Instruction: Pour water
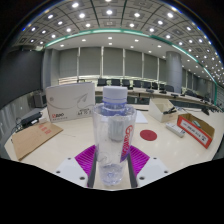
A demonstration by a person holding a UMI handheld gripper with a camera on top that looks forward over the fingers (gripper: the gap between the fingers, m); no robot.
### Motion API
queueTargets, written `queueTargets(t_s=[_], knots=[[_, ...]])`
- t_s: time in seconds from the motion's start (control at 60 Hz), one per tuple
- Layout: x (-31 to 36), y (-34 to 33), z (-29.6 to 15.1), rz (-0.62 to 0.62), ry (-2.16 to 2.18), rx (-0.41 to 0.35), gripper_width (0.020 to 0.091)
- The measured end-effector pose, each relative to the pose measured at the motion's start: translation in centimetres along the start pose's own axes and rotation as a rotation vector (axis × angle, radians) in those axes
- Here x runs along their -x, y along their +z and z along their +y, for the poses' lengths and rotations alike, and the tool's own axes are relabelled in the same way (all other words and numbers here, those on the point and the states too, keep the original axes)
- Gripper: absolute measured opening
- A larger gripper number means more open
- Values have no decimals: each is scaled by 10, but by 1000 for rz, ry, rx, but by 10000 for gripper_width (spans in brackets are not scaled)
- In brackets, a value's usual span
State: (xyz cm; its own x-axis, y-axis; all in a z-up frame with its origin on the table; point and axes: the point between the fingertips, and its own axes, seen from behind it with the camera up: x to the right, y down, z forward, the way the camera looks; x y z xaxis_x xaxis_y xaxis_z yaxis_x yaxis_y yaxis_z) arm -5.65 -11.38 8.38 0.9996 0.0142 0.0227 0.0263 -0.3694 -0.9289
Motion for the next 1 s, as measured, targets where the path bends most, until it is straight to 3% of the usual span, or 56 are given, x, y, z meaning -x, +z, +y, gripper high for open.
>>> queueTargets(t_s=[0.167,0.3,0.317,0.633,0.8,1.0], knots=[[7,-1,-4,18,41,7,365],[36,-5,-24,-32,38,-5,364],[40,-5,-28,-40,39,-9,326],[116,23,-140,-248,457,-77,324],[128,66,-180,-405,941,-18,324],[121,110,-186,-513,1463,90,323]])
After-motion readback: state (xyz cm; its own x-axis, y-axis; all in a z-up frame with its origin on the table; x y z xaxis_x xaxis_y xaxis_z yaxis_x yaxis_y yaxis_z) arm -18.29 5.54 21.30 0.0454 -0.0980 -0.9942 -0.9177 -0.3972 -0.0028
